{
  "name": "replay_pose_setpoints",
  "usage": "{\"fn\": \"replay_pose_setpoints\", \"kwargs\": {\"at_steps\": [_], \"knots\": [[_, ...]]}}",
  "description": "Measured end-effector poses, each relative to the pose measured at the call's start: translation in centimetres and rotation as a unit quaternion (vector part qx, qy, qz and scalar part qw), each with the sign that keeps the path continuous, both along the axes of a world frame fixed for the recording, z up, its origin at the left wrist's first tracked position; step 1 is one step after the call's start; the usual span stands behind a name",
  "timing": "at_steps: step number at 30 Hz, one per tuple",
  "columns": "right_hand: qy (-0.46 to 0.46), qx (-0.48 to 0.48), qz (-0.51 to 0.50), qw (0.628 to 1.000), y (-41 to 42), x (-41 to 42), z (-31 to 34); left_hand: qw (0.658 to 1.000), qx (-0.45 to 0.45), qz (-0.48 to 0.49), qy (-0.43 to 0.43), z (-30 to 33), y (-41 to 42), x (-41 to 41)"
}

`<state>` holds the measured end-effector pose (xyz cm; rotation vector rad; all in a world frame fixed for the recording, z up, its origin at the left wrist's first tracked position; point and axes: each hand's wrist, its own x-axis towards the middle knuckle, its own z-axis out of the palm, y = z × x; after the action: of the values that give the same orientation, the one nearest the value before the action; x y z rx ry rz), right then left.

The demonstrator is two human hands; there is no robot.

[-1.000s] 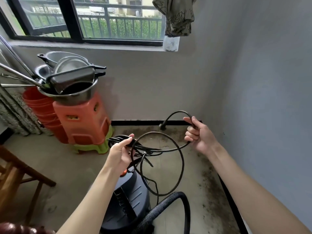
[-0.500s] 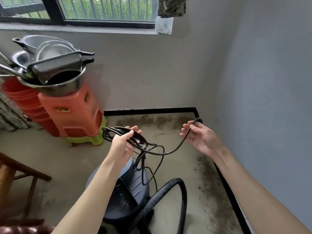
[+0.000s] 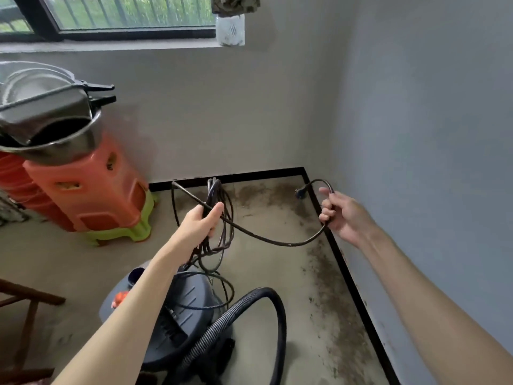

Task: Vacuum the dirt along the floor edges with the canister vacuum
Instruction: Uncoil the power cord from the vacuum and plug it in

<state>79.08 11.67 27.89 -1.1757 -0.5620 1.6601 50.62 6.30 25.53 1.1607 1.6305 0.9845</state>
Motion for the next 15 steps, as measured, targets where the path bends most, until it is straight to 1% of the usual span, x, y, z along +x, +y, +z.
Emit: {"fn": "replay_pose_setpoints", "kwargs": {"at_steps": [4,6,8,10,12,15], "knots": [[-0.017,-0.014,0.021,1.0,3.2,6.6,-0.3,0.997,-0.006,-0.004,0.074,-0.3,2.0,4.3],[-0.042,0.004,0.021,0.999,5.3,10.1,0.0,0.993,-0.003,0.008,0.114,-0.4,3.0,6.6],[-0.086,0.031,0.019,0.996,6.7,13.6,0.3,0.99,0.009,0.027,0.136,-0.4,3.9,8.8],[-0.121,0.049,0.031,0.991,7.3,16.7,0.6,0.986,0.018,0.076,0.146,-0.5,4.8,11.0],[-0.117,0.057,0.044,0.991,8.1,18.8,0.9,0.98,0.024,0.127,0.15,-0.3,5.9,12.5],[-0.061,0.052,0.035,0.996,9.3,20.5,1.2,0.979,0.023,0.149,0.14,0.2,7.9,14.5]]}}
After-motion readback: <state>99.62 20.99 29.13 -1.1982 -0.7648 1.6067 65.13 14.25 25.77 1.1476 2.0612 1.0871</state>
